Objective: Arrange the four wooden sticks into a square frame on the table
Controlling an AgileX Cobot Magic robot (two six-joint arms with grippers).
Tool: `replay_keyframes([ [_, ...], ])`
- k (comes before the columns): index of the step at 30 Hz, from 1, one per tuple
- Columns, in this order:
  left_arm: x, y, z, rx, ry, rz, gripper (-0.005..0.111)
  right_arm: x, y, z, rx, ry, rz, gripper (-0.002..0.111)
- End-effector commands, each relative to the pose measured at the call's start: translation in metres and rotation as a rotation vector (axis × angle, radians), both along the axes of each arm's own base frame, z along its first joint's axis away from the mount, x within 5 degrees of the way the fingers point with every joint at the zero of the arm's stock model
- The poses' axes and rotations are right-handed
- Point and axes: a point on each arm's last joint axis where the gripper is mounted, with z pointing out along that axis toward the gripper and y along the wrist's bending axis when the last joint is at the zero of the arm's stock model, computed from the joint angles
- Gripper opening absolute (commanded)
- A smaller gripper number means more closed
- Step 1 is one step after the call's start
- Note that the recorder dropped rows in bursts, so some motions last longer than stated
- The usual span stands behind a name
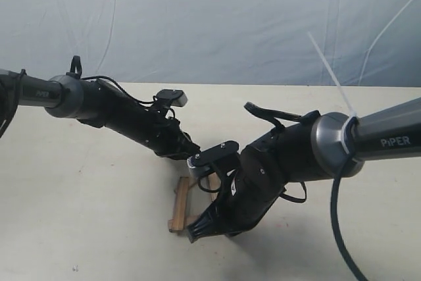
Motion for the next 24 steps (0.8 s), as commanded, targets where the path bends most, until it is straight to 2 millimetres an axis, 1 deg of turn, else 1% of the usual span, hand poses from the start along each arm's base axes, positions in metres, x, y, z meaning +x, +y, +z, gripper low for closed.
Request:
replay_keyframes([
  [1, -0.010, -0.012, -0.004, 0.062, 0.002, -0.078, 0.000, 0.002, 0.002, -0.002, 0.005, -0.023, 0.018, 0.000],
  [5, -0.011, -0.013, -0.005, 0.075, 0.009, -0.076, 0.000, 0.002, 0.002, -0.003, -0.006, -0.028, 0.030, 0.000],
  [11, -0.013, -0.008, -0.010, 0.150, 0.018, -0.108, 0.000, 0.003, 0.001, -0.003, -0.016, -0.046, 0.051, 0.000],
  [15, -0.013, -0.008, -0.010, 0.147, 0.019, -0.106, 0.000, 0.004, 0.002, -0.003, -0.008, -0.053, 0.051, 0.000],
  [20, -0.015, -0.009, -0.009, 0.140, 0.033, -0.116, 0.000, 0.004, 0.001, -0.014, -0.041, -0.036, 0.066, 0.000],
  [24, -0.016, -0.009, -0.009, 0.135, 0.044, -0.130, 0.000, 0.006, 0.003, -0.021, -0.027, -0.049, 0.065, 0.000],
])
